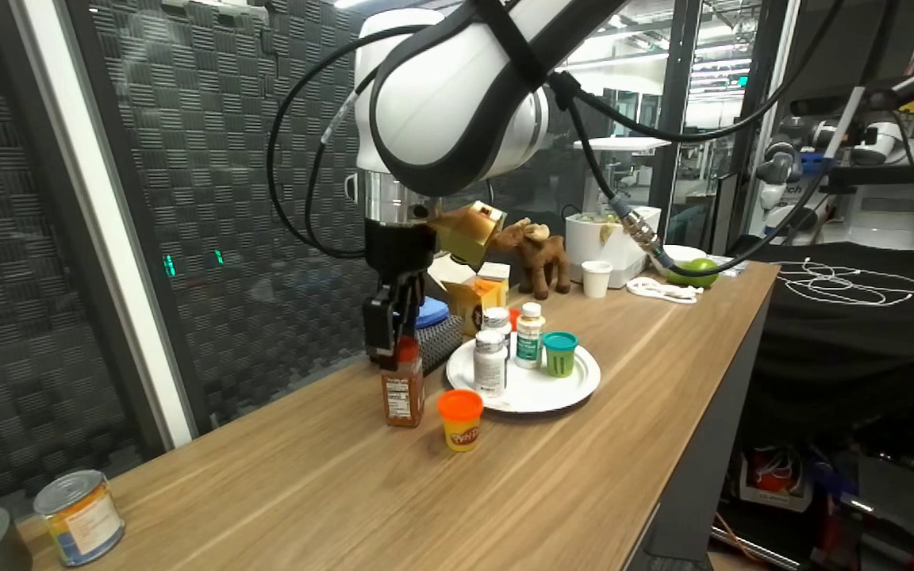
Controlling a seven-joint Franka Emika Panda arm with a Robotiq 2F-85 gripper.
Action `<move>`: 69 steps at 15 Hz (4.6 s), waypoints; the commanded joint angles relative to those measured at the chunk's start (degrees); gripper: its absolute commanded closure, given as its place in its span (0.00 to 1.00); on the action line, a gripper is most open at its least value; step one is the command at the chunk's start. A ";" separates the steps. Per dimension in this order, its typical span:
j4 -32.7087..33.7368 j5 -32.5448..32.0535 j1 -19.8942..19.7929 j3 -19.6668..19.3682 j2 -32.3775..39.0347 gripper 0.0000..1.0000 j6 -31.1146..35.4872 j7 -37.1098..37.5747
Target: Pick the bottles and a red object and put them on the plate
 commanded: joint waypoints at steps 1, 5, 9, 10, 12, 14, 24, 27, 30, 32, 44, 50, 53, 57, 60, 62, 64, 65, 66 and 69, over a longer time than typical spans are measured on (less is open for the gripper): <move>0.80 -2.00 0.60 -0.88 -0.74 0.67 0.79 1.60; -0.86 -1.21 0.22 -0.41 -3.72 0.75 -2.00 1.48; -3.53 -1.64 0.32 -0.60 -9.01 0.75 -4.47 2.76; -4.91 -1.54 0.30 -0.48 -11.43 0.75 -5.21 3.08; -7.71 -2.12 0.17 -0.69 -15.75 0.75 -5.42 3.96; -11.32 -2.04 -0.40 -0.82 -20.41 0.75 -5.00 4.35; -29.91 0.50 -5.19 -5.40 -37.95 0.75 -2.55 3.07; -32.04 1.45 -6.00 -7.25 -37.88 0.75 -1.89 1.46; -33.30 1.24 -6.49 -8.01 -36.18 0.75 -0.73 0.89; -33.70 1.66 -6.57 -8.22 -34.57 0.75 0.21 0.51; -29.84 13.74 -6.19 -7.47 -25.18 0.75 7.47 -4.97; -25.48 12.94 -7.32 -7.17 -19.24 0.75 8.83 -4.35; -23.54 11.80 -7.71 -7.05 -17.08 0.75 8.75 -3.61; -21.88 9.55 -7.74 -6.98 -15.75 0.75 9.35 -2.90; -21.45 7.25 -7.55 -7.19 -15.50 0.75 10.22 -2.15; -21.44 5.26 -7.48 -7.39 -15.49 0.75 10.92 -1.50; -21.56 3.96 -7.47 -7.41 -15.66 0.75 11.29 -0.90; -21.64 3.23 -7.44 -7.45 -15.67 0.75 11.42 -0.63; -21.73 2.68 -7.42 -7.45 -15.72 0.75 11.40 -0.50; -21.94 2.45 -7.54 -7.32 -15.98 0.18 10.80 -0.75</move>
